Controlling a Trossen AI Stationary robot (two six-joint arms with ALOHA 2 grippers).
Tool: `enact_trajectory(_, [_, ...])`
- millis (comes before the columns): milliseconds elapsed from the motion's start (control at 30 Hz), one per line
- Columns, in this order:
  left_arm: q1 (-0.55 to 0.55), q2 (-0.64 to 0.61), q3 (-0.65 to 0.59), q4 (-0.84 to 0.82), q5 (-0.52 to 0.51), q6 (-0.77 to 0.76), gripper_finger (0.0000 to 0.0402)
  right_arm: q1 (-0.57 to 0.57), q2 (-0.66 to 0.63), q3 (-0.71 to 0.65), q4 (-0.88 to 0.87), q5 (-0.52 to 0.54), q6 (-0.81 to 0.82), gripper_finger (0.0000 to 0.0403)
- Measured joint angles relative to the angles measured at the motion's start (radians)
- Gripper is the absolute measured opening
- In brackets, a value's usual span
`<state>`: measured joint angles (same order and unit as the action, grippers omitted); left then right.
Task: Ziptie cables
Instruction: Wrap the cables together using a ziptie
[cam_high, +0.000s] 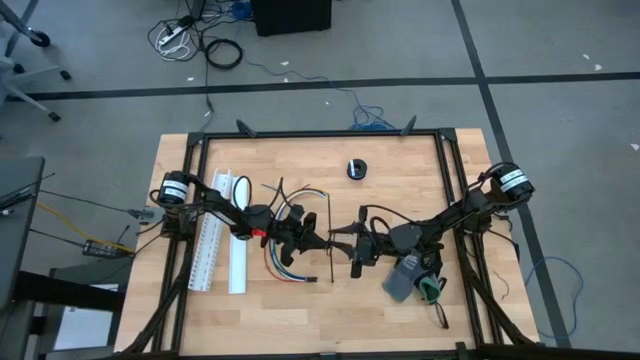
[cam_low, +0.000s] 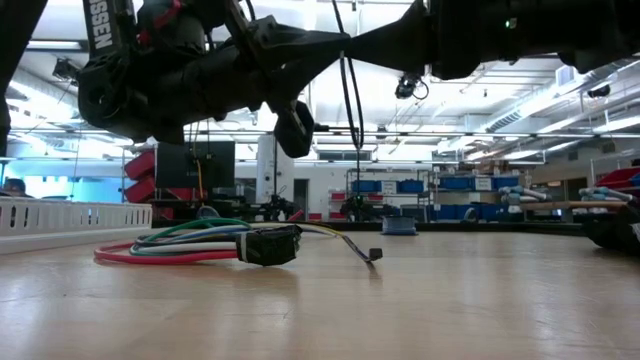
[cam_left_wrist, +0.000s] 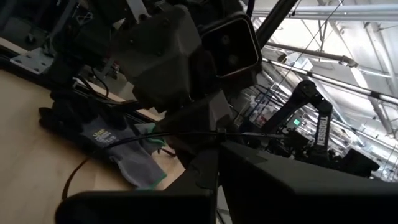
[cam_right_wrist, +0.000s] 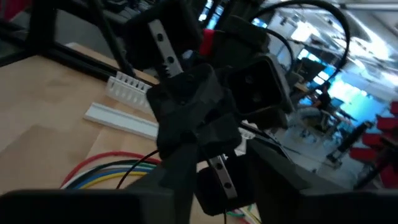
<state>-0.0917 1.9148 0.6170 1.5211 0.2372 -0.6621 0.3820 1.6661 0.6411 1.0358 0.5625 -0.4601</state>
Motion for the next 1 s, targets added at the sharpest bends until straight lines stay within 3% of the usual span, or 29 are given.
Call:
enact_trajectory(233, [0.017, 0.0, 0.0, 0.003, 0.001, 0.003, 0.0, 0.012, -0.04, 0.003, -0.127, 0.06, 0.08, 0.0219])
enact_trajectory(433, [0.047, -0.041, -0.004, 0.047, 0.004, 0.014, 0.0, 0.042, -0.083, -0.004, -0.307, 0.04, 0.124, 0.0243])
enact_trajectory(667, [0.073, -0.088, -0.051, 0.022, 0.018, 0.082, 0.0, 0.059, -0.09, -0.002, -0.306, 0.072, 0.13, 0.0244])
enact_trajectory(833, [0.079, -0.087, -0.074, -0.014, 0.013, 0.143, 0.0, 0.057, -0.09, -0.002, -0.227, 0.165, 0.05, 0.0245])
enact_trajectory(1000, [0.079, -0.087, -0.105, -0.043, -0.082, 0.233, 0.0, 0.061, -0.09, -0.002, -0.101, 0.214, -0.087, 0.0244])
